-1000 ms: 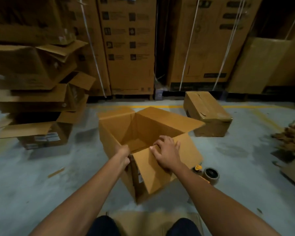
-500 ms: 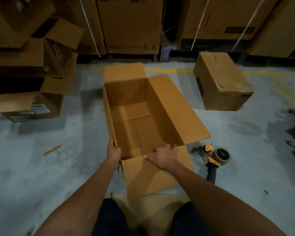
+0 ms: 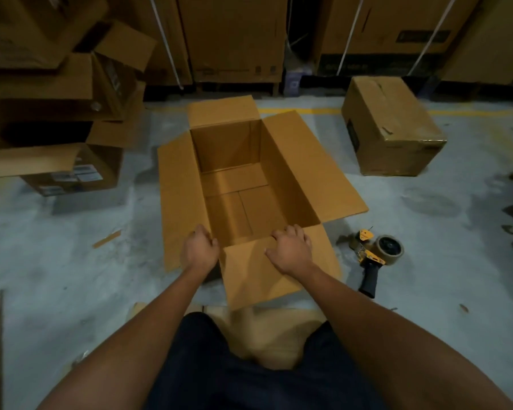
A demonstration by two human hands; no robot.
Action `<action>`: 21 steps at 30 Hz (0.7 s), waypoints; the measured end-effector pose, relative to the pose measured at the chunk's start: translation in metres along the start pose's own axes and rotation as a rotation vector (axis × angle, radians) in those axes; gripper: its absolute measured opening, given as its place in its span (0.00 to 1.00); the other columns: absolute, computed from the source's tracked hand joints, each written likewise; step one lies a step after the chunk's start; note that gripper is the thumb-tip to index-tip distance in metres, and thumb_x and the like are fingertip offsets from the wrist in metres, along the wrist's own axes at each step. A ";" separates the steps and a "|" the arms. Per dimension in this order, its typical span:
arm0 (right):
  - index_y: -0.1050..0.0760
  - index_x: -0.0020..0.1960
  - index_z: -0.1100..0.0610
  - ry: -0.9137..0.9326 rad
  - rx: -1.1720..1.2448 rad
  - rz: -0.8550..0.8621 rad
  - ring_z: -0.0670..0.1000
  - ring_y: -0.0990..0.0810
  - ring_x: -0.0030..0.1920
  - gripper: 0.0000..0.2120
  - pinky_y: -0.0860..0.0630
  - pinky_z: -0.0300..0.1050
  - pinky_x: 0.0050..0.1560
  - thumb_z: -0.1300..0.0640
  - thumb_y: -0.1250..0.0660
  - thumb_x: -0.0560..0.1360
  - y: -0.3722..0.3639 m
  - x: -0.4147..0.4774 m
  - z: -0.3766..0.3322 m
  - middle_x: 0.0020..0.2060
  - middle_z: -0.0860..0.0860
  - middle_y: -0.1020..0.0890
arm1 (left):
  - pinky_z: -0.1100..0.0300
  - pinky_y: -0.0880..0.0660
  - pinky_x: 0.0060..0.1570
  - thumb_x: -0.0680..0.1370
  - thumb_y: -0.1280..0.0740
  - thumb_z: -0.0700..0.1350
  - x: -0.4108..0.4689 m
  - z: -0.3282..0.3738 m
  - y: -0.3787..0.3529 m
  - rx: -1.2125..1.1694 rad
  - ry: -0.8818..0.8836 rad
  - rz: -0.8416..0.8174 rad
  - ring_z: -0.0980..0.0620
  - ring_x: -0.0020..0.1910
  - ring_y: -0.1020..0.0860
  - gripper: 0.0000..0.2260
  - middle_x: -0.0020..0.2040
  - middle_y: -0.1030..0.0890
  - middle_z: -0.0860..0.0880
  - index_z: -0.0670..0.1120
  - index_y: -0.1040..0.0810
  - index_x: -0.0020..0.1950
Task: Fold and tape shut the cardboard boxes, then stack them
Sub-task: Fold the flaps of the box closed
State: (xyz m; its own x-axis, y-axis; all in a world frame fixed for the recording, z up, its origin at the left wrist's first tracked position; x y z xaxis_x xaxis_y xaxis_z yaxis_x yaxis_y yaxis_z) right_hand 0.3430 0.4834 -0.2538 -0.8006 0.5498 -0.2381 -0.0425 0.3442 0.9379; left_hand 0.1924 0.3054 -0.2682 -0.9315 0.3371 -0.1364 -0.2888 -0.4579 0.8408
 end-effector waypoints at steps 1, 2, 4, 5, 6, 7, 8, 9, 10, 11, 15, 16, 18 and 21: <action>0.32 0.74 0.49 -0.016 0.018 -0.017 0.61 0.45 0.78 0.27 0.42 0.60 0.73 0.41 0.37 0.77 0.000 -0.007 0.002 0.75 0.58 0.36 | 0.54 0.28 0.40 0.80 0.34 0.47 -0.009 0.001 0.001 -0.023 0.022 -0.010 0.43 0.45 0.23 0.09 0.48 0.21 0.41 0.42 0.27 0.53; 0.34 0.75 0.49 -0.029 0.036 -0.039 0.62 0.47 0.78 0.28 0.42 0.61 0.73 0.42 0.36 0.77 0.000 -0.013 0.004 0.77 0.58 0.39 | 0.55 0.29 0.38 0.80 0.35 0.48 -0.018 0.000 0.001 -0.043 0.059 -0.030 0.43 0.44 0.23 0.09 0.46 0.21 0.42 0.42 0.27 0.52; 0.36 0.76 0.49 -0.031 0.058 -0.077 0.63 0.46 0.77 0.30 0.39 0.60 0.72 0.44 0.35 0.77 0.001 -0.025 0.006 0.79 0.56 0.44 | 0.56 0.28 0.36 0.82 0.38 0.49 -0.032 -0.006 -0.005 -0.210 0.203 -0.118 0.42 0.43 0.22 0.12 0.46 0.21 0.42 0.40 0.26 0.52; 0.35 0.76 0.50 -0.020 0.060 -0.092 0.62 0.44 0.76 0.30 0.37 0.59 0.71 0.44 0.35 0.76 0.002 -0.031 0.006 0.79 0.56 0.43 | 0.57 0.27 0.33 0.82 0.39 0.48 -0.039 -0.008 -0.010 -0.382 0.305 -0.177 0.43 0.40 0.22 0.12 0.44 0.21 0.41 0.39 0.26 0.51; 0.34 0.76 0.51 -0.008 0.058 -0.106 0.62 0.42 0.75 0.30 0.35 0.57 0.70 0.45 0.35 0.76 0.003 -0.036 0.006 0.78 0.57 0.41 | 0.58 0.28 0.29 0.82 0.40 0.46 -0.047 -0.008 -0.014 -0.567 0.391 -0.231 0.45 0.35 0.24 0.10 0.40 0.23 0.42 0.39 0.26 0.49; 0.33 0.75 0.52 0.004 0.052 -0.116 0.62 0.40 0.73 0.29 0.34 0.57 0.69 0.45 0.35 0.77 0.005 -0.041 0.005 0.76 0.57 0.38 | 0.60 0.31 0.26 0.82 0.40 0.44 -0.053 -0.008 -0.015 -0.687 0.442 -0.248 0.47 0.29 0.28 0.08 0.36 0.25 0.43 0.40 0.26 0.47; 0.33 0.75 0.52 0.021 0.036 -0.120 0.61 0.38 0.72 0.29 0.34 0.57 0.69 0.43 0.35 0.77 0.008 -0.046 0.005 0.75 0.57 0.35 | 0.62 0.35 0.23 0.81 0.40 0.41 -0.057 -0.006 -0.013 -0.738 0.458 -0.249 0.49 0.26 0.32 0.07 0.33 0.28 0.44 0.41 0.26 0.45; 0.32 0.75 0.52 0.045 0.016 -0.119 0.61 0.37 0.72 0.29 0.34 0.57 0.68 0.41 0.35 0.77 0.012 -0.049 0.003 0.73 0.56 0.33 | 0.63 0.37 0.21 0.80 0.40 0.39 -0.060 -0.001 -0.007 -0.765 0.455 -0.243 0.50 0.24 0.34 0.07 0.32 0.29 0.45 0.41 0.26 0.42; 0.31 0.74 0.51 0.077 -0.002 -0.112 0.60 0.35 0.72 0.31 0.34 0.58 0.68 0.37 0.36 0.76 0.018 -0.053 0.001 0.72 0.55 0.31 | 0.64 0.39 0.20 0.79 0.40 0.36 -0.061 0.004 -0.001 -0.784 0.446 -0.241 0.50 0.24 0.35 0.08 0.32 0.30 0.45 0.41 0.27 0.40; 0.29 0.73 0.52 0.118 -0.013 -0.099 0.60 0.32 0.71 0.33 0.32 0.58 0.67 0.33 0.38 0.76 0.025 -0.056 -0.001 0.71 0.54 0.28 | 0.65 0.39 0.19 0.79 0.40 0.35 -0.061 0.008 0.006 -0.811 0.446 -0.239 0.50 0.24 0.36 0.09 0.31 0.31 0.45 0.42 0.28 0.39; 0.21 0.64 0.53 0.270 0.000 -0.029 0.55 0.20 0.60 0.40 0.23 0.51 0.55 0.23 0.43 0.70 0.065 -0.059 -0.016 0.60 0.52 0.17 | 0.60 0.31 0.27 0.80 0.43 0.41 -0.058 0.027 0.024 -0.981 0.485 -0.258 0.48 0.30 0.29 0.07 0.35 0.28 0.45 0.44 0.29 0.43; 0.20 0.63 0.53 0.294 -0.028 -0.017 0.55 0.20 0.58 0.38 0.23 0.50 0.53 0.24 0.42 0.70 0.073 -0.058 -0.019 0.57 0.52 0.16 | 0.61 0.31 0.26 0.80 0.45 0.40 -0.059 0.030 0.026 -1.031 0.487 -0.245 0.48 0.29 0.27 0.08 0.35 0.28 0.44 0.44 0.30 0.42; 0.20 0.61 0.51 0.327 -0.096 0.039 0.55 0.19 0.56 0.25 0.25 0.49 0.52 0.34 0.37 0.76 0.086 -0.053 -0.025 0.55 0.52 0.16 | 0.65 0.34 0.21 0.81 0.48 0.40 -0.060 0.034 0.029 -1.100 0.456 -0.204 0.46 0.24 0.23 0.10 0.34 0.27 0.42 0.43 0.32 0.41; 0.21 0.55 0.51 0.281 -0.139 0.211 0.56 0.21 0.58 0.12 0.31 0.53 0.60 0.47 0.38 0.80 0.094 -0.043 -0.029 0.52 0.52 0.17 | 0.61 0.31 0.22 0.85 0.50 0.45 -0.059 0.041 0.031 -1.124 0.346 -0.124 0.44 0.26 0.20 0.15 0.33 0.23 0.39 0.40 0.29 0.45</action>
State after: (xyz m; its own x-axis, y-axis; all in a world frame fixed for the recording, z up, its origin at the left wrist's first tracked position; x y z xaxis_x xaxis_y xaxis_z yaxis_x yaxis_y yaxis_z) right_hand 0.3563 0.4702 -0.1479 -0.9322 0.3611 0.0247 0.0759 0.1282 0.9888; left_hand 0.2477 0.3048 -0.2131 -0.8439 0.2686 -0.4643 -0.2526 -0.9626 -0.0978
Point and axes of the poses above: each hand's wrist, its own x-axis towards the middle knuckle, its own y-axis out of the back of the hand, z = x × y, the point moved 4 cm from there along x, towards the middle knuckle
